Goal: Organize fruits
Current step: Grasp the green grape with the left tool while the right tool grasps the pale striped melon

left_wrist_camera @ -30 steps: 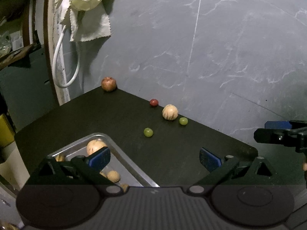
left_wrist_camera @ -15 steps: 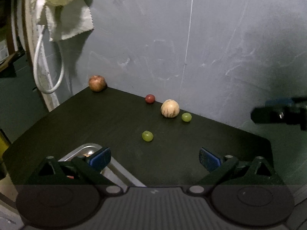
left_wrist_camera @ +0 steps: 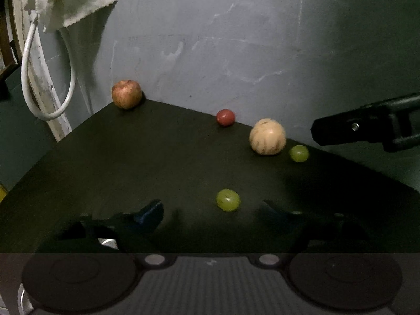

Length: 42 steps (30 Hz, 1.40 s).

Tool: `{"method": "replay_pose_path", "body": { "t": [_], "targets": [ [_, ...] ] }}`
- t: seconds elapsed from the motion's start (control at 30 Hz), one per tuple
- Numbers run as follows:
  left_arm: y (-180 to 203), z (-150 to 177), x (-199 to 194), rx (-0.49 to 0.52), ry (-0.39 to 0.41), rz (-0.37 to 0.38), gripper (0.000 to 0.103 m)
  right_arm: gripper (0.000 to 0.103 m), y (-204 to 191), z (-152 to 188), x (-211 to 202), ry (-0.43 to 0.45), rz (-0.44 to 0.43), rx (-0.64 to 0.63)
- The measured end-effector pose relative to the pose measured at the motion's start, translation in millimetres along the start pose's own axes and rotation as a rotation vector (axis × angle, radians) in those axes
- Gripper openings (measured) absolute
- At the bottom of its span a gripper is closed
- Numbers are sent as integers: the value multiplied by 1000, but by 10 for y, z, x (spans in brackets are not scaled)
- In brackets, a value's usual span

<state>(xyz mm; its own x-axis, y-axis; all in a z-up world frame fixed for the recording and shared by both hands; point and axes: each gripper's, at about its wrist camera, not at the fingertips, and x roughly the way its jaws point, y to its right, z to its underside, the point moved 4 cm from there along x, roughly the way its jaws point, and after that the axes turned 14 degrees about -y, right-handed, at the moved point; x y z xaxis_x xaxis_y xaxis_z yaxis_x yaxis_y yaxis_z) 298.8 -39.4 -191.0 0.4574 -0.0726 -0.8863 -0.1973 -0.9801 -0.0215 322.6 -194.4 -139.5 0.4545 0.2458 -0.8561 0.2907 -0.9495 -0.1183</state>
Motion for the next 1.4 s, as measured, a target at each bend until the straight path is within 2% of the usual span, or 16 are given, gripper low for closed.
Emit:
{"method": "replay_pose_path", "body": {
  "t": [0.27, 0.6, 0.77, 1.23, 1.33, 1.4],
  "targets": [
    [87, -66, 310, 32, -35, 18, 58, 101, 23, -231, 343, -33, 9, -17],
    [135, -99, 451, 42, -42, 24, 45, 100, 29, -372, 598, -60, 10, -36],
    [132, -123, 463, 54, -42, 31, 30, 99, 18, -383, 711, -80, 17, -51],
    [153, -82, 434, 62, -34, 34, 24, 96, 12, -411, 977, -121, 40, -90],
    [136, -79, 431, 55, -35, 36, 24, 90, 4, -428, 1053, -132, 41, -99],
    [120, -72, 424, 48, -36, 35, 24, 79, -2, -434, 1097, -139, 51, -106]
  ]
}}
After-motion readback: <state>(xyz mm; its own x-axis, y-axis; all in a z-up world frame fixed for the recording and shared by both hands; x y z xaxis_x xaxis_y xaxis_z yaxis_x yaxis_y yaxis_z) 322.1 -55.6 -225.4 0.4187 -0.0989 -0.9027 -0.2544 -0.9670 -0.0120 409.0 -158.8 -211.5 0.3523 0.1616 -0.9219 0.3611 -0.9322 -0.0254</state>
